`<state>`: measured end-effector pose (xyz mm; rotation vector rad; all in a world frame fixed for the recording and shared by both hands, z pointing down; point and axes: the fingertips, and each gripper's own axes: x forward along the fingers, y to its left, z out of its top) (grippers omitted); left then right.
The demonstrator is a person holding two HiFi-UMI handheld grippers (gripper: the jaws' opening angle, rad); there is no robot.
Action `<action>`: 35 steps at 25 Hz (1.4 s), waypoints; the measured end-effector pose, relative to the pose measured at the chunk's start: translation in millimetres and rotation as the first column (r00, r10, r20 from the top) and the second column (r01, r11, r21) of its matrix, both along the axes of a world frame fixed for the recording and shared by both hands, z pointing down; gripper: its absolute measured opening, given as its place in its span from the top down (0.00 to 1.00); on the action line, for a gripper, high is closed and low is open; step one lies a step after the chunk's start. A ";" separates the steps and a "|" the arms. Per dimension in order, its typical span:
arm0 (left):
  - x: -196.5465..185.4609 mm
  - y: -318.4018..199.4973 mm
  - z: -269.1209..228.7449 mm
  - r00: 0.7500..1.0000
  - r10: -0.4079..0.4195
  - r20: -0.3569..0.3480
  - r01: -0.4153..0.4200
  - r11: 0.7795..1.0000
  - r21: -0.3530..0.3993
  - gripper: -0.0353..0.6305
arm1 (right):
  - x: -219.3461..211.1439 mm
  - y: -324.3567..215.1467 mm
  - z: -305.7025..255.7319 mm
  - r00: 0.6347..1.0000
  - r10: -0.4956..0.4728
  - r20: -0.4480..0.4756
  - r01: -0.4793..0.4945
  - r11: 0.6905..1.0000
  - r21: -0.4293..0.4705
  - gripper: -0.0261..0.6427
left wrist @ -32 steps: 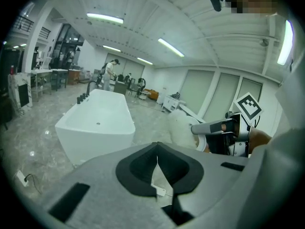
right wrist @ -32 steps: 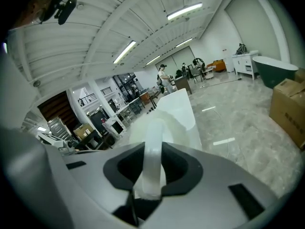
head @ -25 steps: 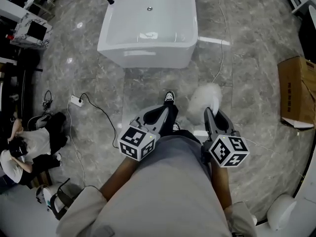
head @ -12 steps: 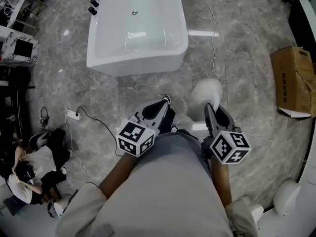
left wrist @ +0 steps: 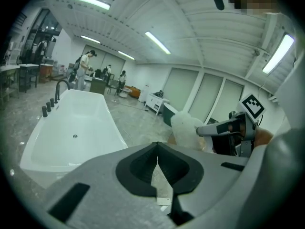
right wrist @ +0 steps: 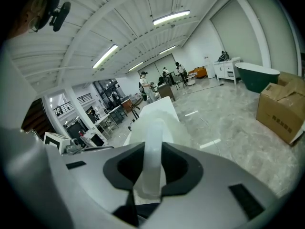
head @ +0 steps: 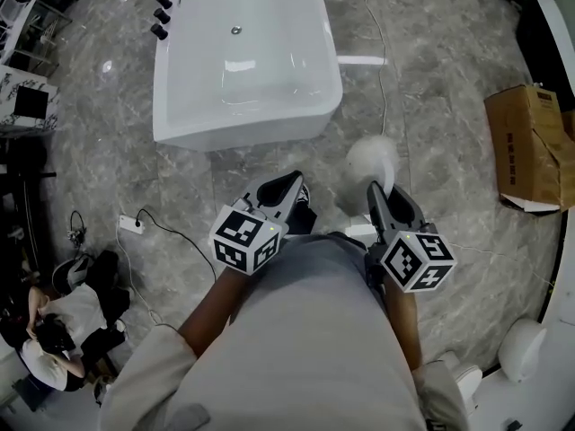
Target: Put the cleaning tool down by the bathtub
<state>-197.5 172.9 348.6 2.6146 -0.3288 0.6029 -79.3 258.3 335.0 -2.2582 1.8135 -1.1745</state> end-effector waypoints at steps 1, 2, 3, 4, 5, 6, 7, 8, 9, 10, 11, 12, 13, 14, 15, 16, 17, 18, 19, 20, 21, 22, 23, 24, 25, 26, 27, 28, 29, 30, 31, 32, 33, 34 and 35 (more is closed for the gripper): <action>-0.6 -6.0 1.2 1.000 0.002 0.000 -0.002 1.000 0.000 0.94 | -0.6 -5.5 0.7 1.000 0.001 -0.002 -0.001 1.000 -0.001 0.83; -0.6 -11.4 2.2 1.000 0.004 0.000 -0.004 1.000 0.000 0.94 | -0.3 -10.2 1.0 1.000 0.003 -0.006 -0.003 1.000 -0.003 0.83; 0.2 -15.9 3.0 1.000 0.007 0.000 -0.007 1.000 0.001 0.94 | 0.8 -14.1 1.1 1.000 0.005 -0.012 -0.005 1.000 -0.004 0.83; 1.4 -19.7 3.6 1.000 0.010 -0.002 -0.010 1.000 0.003 0.94 | 2.5 -17.1 1.2 1.000 0.008 -0.018 -0.008 1.000 -0.006 0.83; 2.9 -22.9 4.1 1.000 0.013 -0.004 -0.013 1.000 0.005 0.94 | 4.3 -19.6 1.3 1.000 0.010 -0.024 -0.010 1.000 -0.007 0.83; 4.3 -25.9 4.4 1.000 0.014 -0.006 -0.014 1.000 0.006 0.94 | 6.2 -22.0 1.7 0.999 0.011 -0.030 -0.012 1.000 -0.009 0.83; 5.7 -29.0 4.8 1.000 0.013 -0.008 -0.013 1.000 0.006 0.94 | 8.2 -24.4 2.0 0.999 0.013 -0.036 -0.014 1.000 -0.011 0.83; 7.0 -32.0 5.1 1.000 0.012 -0.009 -0.012 1.000 0.005 0.94 | 10.2 -27.0 2.4 0.999 0.016 -0.041 -0.016 1.000 -0.013 0.83; 8.2 -34.8 5.5 1.000 0.011 -0.009 -0.011 1.000 0.004 0.94 | 12.0 -29.6 2.5 0.999 0.018 -0.046 -0.019 1.000 -0.014 0.83; 9.1 -37.2 5.7 1.000 0.011 -0.008 -0.011 1.000 0.003 0.94 | 13.6 -32.2 2.4 0.999 0.020 -0.051 -0.020 1.000 -0.016 0.83; 9.9 -39.2 5.6 1.000 0.011 -0.006 -0.011 1.000 0.004 0.94 | 15.0 -34.7 2.2 0.998 0.021 -0.055 -0.022 1.000 -0.016 0.83; 10.6 -41.3 5.2 1.000 0.011 -0.003 -0.011 1.000 0.006 0.94 | 16.3 -37.1 2.2 0.998 0.021 -0.059 -0.022 1.000 -0.017 0.83; 11.2 -44.1 4.8 1.000 0.009 0.000 -0.009 1.000 0.010 0.94 | 17.6 -39.9 2.6 0.998 0.020 -0.062 -0.021 1.000 -0.018 0.83; 11.9 -47.8 4.3 1.000 0.003 0.000 -0.003 1.000 0.013 0.94 | 19.0 -42.9 3.4 0.998 0.020 -0.063 -0.021 1.000 -0.019 0.83; 12.5 -52.0 3.9 1.000 -0.006 0.000 0.006 1.000 0.016 0.94 | 20.4 -46.0 4.6 0.998 0.020 -0.062 -0.021 1.000 -0.020 0.83; 12.9 -56.4 3.6 1.000 -0.017 -0.001 0.017 1.000 0.017 0.94 | 21.7 -49.0 5.7 0.998 0.019 -0.059 -0.020 1.000 -0.021 0.83; 13.5 -60.3 3.5 1.000 -0.026 0.000 0.026 1.000 0.018 0.94 | 23.2 -52.1 6.7 0.998 0.018 -0.056 -0.019 1.000 -0.021 0.83; 14.4 -63.9 4.0 0.999 -0.033 0.004 0.033 0.999 0.019 0.94 | 25.1 -55.1 7.5 0.999 0.017 -0.052 -0.018 1.000 -0.020 0.83; 16.0 -67.3 4.6 0.999 -0.038 0.010 0.038 0.999 0.018 0.94 | 27.8 -58.1 8.2 0.999 0.017 -0.048 -0.018 1.000 -0.018 0.83; 18.5 -70.4 5.3 0.999 -0.042 0.016 0.042 0.999 0.017 0.94 | 31.5 -61.3 8.7 0.999 0.017 -0.046 -0.018 1.000 -0.017 0.83; 22.0 -73.1 5.6 0.999 -0.044 0.021 0.043 0.999 0.017 0.94 | 36.2 -64.5 9.0 0.999 0.018 -0.045 -0.018 1.000 -0.015 0.83; 26.1 -75.4 5.7 0.999 -0.042 0.026 0.042 0.999 0.019 0.94 | 41.6 -68.0 9.2 0.999 0.018 -0.044 -0.019 1.000 -0.013 0.83; 30.6 -78.0 5.7 0.999 -0.040 0.030 0.039 0.999 0.023 0.94 | 47.6 -72.0 9.8 0.999 0.018 -0.042 -0.019 1.000 -0.010 0.83; 35.1 -81.5 6.0 0.999 -0.038 0.036 0.037 0.999 0.028 0.94 | 53.9 -76.8 10.8 0.999 0.018 -0.039 -0.019 1.000 -0.008 0.83; 39.6 -86.1 6.5 0.998 -0.039 0.042 0.038 0.999 0.031 0.94 | 60.3 -82.2 12.2 0.999 0.018 -0.035 -0.018 1.000 -0.006 0.83; 44.1 -91.5 6.9 0.998 -0.043 0.047 0.042 0.999 0.031 0.94 | 67.0 -87.9 13.6 0.999 0.018 -0.031 -0.018 1.000 -0.006 0.83; 48.7 -97.0 6.9 0.997 -0.050 0.050 0.049 0.998 0.027 0.94 | 73.8 -93.7 14.7 0.999 0.017 -0.027 -0.017 1.000 -0.006 0.83; 53.4 -102.1 6.5 0.997 -0.058 0.051 0.057 0.998 0.023 0.94 | 80.7 -99.2 15.2 1.000 0.016 -0.025 -0.017 1.000 -0.005 0.83; 58.2 -106.9 5.9 0.997 -0.066 0.051 0.065 0.998 0.020 0.94 | 87.9 -104.3 15.3 1.000 0.016 -0.023 -0.016 1.000 -0.003 0.83; 63.4 -111.6 5.0 0.996 -0.073 0.052 0.072 0.997 0.023 0.94 | 95.5 -109.4 15.2 1.000 0.016 -0.022 -0.016 1.000 0.000 0.83; 69.1 -116.7 3.5 0.995 -0.079 0.055 0.077 0.996 0.037 0.94 | 103.3 -114.4 15.1 1.000 0.015 -0.020 -0.015 1.000 0.003 0.83; 75.5 -122.2 1.5 0.995 -0.085 0.059 0.081 0.995 0.062 0.94 | 111.5 -119.5 15.6 1.000 0.013 -0.018 -0.013 1.000 0.005 0.83; 82.6 -127.6 -0.6 0.994 -0.089 0.064 0.083 0.992 0.094 0.94 | 119.7 -124.9 16.7 1.000 0.011 -0.015 -0.011 1.000 0.006 0.83; 90.3 -132.8 -2.2 0.993 -0.090 0.070 0.081 0.990 0.120 0.94 | 128.0 -130.6 18.6 1.000 0.008 -0.010 -0.008 1.000 0.005 0.83; 98.4 -137.6 -2.9 0.993 -0.090 0.074 0.080 0.988 0.131 0.94 | 136.2 -136.7 21.0 1.000 0.002 -0.004 -0.002 1.000 0.003 0.83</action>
